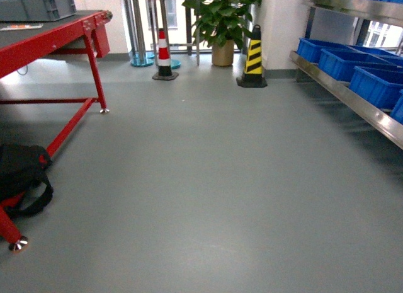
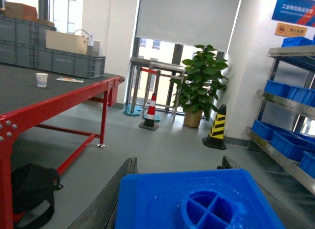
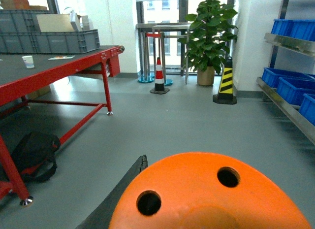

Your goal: Sort blue parts and orange caps into right shelf containers

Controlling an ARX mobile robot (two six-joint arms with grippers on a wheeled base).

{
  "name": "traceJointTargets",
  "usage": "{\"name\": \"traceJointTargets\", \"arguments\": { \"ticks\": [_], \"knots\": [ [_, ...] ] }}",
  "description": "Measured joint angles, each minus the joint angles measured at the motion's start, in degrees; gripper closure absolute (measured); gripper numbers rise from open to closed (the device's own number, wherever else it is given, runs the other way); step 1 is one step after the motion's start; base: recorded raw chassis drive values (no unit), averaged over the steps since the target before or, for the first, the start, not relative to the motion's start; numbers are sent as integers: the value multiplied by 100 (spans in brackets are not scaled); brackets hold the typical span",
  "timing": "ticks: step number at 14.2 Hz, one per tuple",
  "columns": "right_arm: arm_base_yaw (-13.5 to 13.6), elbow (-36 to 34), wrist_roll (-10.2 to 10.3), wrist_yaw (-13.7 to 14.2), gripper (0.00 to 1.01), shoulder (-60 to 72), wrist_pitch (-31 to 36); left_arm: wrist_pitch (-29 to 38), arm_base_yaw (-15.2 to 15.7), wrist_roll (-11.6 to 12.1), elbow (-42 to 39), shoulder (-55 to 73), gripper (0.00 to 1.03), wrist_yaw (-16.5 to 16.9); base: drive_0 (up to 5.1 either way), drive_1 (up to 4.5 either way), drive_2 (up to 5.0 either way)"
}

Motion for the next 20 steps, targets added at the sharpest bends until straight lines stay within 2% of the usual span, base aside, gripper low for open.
{"name": "traceJointTargets", "arguments": {
  "ticks": [20],
  "knots": [
    [0,0,0,0,59,0,-2,0,0,0,0,2,59,0,2,434,-430]
  ]
}}
